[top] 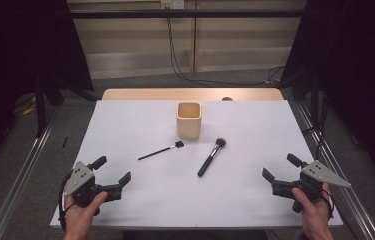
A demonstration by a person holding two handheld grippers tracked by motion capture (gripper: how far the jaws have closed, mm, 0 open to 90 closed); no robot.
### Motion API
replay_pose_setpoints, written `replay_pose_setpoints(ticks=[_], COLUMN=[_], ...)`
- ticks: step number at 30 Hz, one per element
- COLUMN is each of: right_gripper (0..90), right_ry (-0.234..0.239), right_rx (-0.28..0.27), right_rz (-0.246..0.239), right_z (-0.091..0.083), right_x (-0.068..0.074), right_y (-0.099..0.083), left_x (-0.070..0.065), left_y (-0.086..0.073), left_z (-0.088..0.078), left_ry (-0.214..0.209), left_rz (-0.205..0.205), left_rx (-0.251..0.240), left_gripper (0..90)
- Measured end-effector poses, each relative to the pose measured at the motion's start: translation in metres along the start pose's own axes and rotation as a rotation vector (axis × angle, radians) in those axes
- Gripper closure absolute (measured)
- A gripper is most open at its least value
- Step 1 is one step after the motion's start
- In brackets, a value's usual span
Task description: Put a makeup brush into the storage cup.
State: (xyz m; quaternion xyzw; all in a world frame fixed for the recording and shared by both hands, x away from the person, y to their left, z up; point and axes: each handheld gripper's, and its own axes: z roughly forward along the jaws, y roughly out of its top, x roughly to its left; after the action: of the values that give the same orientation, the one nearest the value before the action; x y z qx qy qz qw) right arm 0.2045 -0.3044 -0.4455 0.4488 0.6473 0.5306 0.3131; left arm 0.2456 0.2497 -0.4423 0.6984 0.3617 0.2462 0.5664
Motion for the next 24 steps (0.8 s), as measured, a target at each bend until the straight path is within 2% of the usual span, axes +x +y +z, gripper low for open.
replay_pose_setpoints(ticks=[4, 6, 10, 13, 17, 22, 24], right_gripper=[0.0, 0.0, 0.0, 0.0, 0.0, 0.0, 0.0], right_ry=[0.012, 0.006, 0.01, 0.012, 0.018, 0.028, 0.026], right_rx=[0.017, 0.027, 0.024, 0.03, 0.038, 0.044, 0.047], right_rz=[-0.01, 0.002, 0.001, -0.004, -0.017, -0.026, -0.034], right_z=[0.0, 0.001, 0.001, 0.003, 0.005, 0.005, 0.005], right_x=[-0.001, -0.002, 0.0, 0.001, 0.002, 0.006, 0.006], right_y=[-0.001, -0.002, -0.001, -0.002, -0.002, -0.002, -0.002], left_x=[0.0, -0.001, -0.002, 0.0, 0.001, -0.001, -0.002], left_y=[0.0, 0.0, 0.001, 0.003, 0.004, 0.01, 0.012], left_z=[0.0, 0.0, -0.001, 0.001, 0.004, 0.008, 0.011], left_ry=[0.002, -0.002, -0.008, -0.012, -0.025, -0.051, -0.06], left_rz=[-0.004, -0.011, 0.003, -0.009, 0.01, 0.025, 0.029], left_rx=[0.011, 0.016, 0.032, 0.049, 0.063, 0.043, 0.049], left_gripper=[1.8, 1.8, 2.3, 2.3, 2.3, 1.8, 1.3])
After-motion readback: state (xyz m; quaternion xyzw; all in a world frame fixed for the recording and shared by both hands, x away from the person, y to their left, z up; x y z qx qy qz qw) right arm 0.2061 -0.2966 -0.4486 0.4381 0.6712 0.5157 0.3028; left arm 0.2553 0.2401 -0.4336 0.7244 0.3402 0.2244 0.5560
